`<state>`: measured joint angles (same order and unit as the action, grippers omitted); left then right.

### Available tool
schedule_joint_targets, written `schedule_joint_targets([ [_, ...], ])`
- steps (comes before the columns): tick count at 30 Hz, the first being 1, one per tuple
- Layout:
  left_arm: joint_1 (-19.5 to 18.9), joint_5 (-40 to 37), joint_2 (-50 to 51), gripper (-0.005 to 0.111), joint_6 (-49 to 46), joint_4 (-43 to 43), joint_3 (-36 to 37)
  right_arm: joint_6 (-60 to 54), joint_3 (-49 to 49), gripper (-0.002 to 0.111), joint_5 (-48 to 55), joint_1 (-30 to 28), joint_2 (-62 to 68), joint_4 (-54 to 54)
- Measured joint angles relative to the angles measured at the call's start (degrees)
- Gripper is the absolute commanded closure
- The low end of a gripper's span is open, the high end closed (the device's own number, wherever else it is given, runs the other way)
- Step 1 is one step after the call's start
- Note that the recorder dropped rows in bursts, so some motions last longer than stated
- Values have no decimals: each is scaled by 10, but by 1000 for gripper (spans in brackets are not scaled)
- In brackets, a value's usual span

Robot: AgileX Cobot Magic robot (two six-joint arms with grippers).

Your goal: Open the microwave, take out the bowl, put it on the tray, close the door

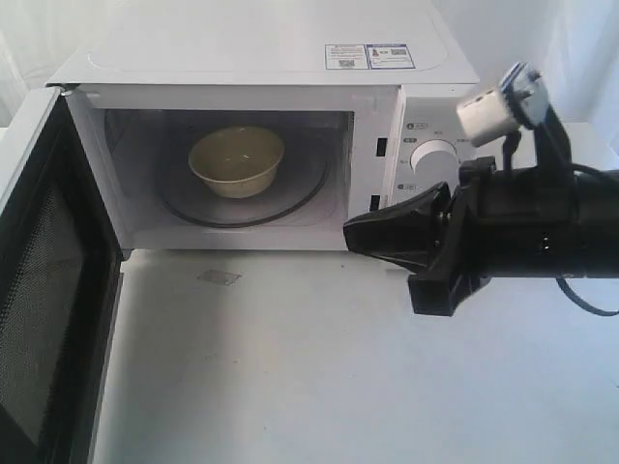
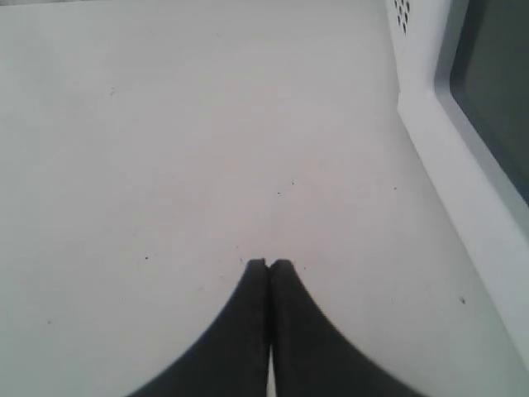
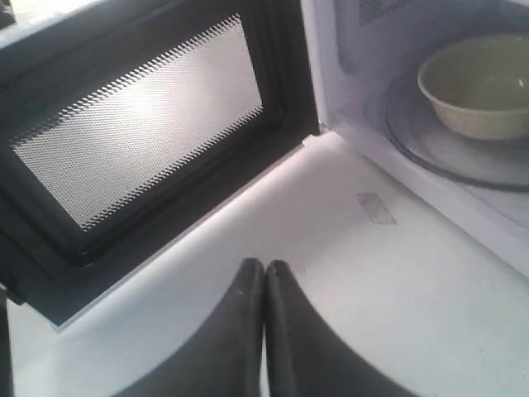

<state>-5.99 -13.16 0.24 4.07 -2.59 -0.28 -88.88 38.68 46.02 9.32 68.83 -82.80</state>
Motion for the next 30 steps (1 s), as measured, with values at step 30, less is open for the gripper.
schedule_joint_targets([
  [30, 0, 0, 0, 107, 0, 0, 0, -99, 104, 65, -428, 322, 135, 101],
])
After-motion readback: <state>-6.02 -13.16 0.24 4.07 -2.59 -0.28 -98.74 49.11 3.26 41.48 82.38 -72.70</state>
